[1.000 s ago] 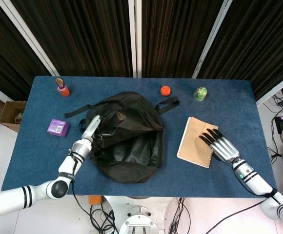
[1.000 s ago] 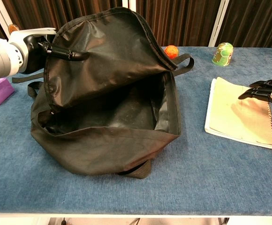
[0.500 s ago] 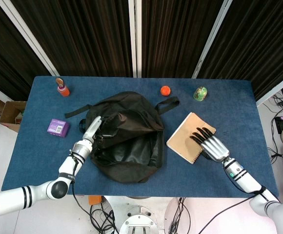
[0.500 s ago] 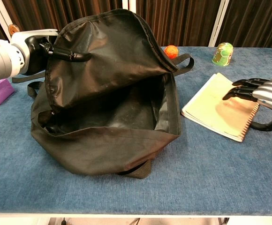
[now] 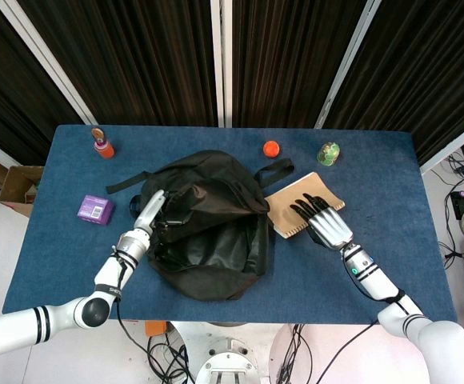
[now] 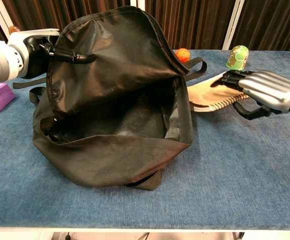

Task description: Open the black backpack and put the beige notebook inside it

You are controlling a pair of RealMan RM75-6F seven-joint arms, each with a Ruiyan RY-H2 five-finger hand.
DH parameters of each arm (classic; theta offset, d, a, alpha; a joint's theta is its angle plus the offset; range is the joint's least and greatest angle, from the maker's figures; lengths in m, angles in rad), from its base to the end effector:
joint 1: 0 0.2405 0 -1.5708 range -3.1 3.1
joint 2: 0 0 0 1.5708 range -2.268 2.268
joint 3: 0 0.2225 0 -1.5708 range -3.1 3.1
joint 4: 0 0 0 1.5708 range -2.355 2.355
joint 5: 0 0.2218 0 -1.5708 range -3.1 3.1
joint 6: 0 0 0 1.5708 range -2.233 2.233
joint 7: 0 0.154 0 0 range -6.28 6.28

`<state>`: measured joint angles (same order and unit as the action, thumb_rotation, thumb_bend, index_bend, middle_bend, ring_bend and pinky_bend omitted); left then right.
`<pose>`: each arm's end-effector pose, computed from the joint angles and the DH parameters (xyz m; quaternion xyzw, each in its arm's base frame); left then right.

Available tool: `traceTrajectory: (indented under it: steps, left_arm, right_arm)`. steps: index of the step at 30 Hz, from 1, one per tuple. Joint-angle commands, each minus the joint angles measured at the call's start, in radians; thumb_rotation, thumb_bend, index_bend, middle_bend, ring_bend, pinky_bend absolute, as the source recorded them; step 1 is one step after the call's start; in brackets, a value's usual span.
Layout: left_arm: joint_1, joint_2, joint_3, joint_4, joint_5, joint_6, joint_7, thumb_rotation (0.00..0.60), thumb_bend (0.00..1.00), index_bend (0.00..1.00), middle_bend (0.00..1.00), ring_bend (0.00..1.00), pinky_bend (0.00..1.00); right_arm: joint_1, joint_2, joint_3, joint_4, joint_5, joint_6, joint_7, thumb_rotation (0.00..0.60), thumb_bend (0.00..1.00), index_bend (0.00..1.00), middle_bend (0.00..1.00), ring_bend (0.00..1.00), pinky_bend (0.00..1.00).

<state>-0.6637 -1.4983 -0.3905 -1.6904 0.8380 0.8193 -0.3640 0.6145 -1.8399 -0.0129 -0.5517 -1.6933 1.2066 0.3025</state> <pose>-0.0928 0.3319 -0.0167 -0.4224 -0.7371 -0.4925 0.1888 -0.2373 -0.3397 -0.0348 0.7822 -0.2513 0.3919 0.4140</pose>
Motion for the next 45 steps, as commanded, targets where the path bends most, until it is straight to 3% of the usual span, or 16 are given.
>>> traceTrajectory:
  steps: [1, 5, 8, 16, 27, 30, 34, 45]
  left_arm:
    - [0.002, 0.003, -0.002, -0.001, 0.003, -0.002, -0.007, 0.6, 0.4, 0.59, 0.59, 0.48, 0.41]
    - [0.008, 0.008, -0.004, -0.001, 0.013, -0.001, -0.023, 0.6, 0.4, 0.59, 0.59, 0.48, 0.41]
    - [0.012, 0.011, -0.003, -0.001, 0.022, -0.003, -0.032, 0.6, 0.4, 0.59, 0.59, 0.48, 0.41]
    - [0.021, 0.016, -0.006, 0.009, 0.041, -0.009, -0.063, 0.6, 0.41, 0.59, 0.59, 0.48, 0.41]
    - [0.021, 0.018, -0.004, 0.023, 0.056, -0.021, -0.086, 0.6, 0.41, 0.59, 0.58, 0.48, 0.4]
    - [0.023, 0.02, -0.004, 0.021, 0.06, -0.018, -0.089, 0.6, 0.41, 0.59, 0.58, 0.48, 0.4]
    - [0.031, 0.03, -0.002, 0.009, 0.069, -0.007, -0.088, 0.6, 0.41, 0.59, 0.58, 0.47, 0.4]
    - [0.036, 0.057, 0.008, -0.038, 0.075, 0.004, -0.067, 0.6, 0.41, 0.59, 0.58, 0.47, 0.4]
  right_arm:
    - [0.021, -0.017, 0.026, -0.015, 0.024, -0.011, -0.018, 0.6, 0.62, 0.13, 0.16, 0.05, 0.26]
    - [0.044, -0.042, 0.057, -0.019, 0.054, -0.024, -0.05, 0.6, 0.51, 0.18, 0.18, 0.05, 0.3]
    - [0.06, -0.058, 0.075, -0.013, 0.073, -0.039, -0.067, 0.6, 0.45, 0.3, 0.21, 0.05, 0.31]
    - [0.089, -0.075, 0.101, 0.001, 0.107, -0.061, -0.073, 0.6, 0.33, 0.48, 0.27, 0.1, 0.34]
    - [0.096, -0.091, 0.096, 0.02, 0.118, -0.056, -0.077, 0.6, 0.33, 0.63, 0.36, 0.18, 0.39]
    - [0.092, -0.093, 0.088, 0.025, 0.114, -0.047, -0.084, 0.6, 0.37, 0.67, 0.4, 0.21, 0.42]
    - [0.058, -0.081, 0.057, 0.025, 0.08, 0.046, -0.084, 0.6, 0.5, 0.73, 0.45, 0.27, 0.48]
    - [-0.08, -0.011, -0.045, 0.076, -0.064, 0.47, -0.093, 0.6, 0.62, 0.78, 0.52, 0.36, 0.6]
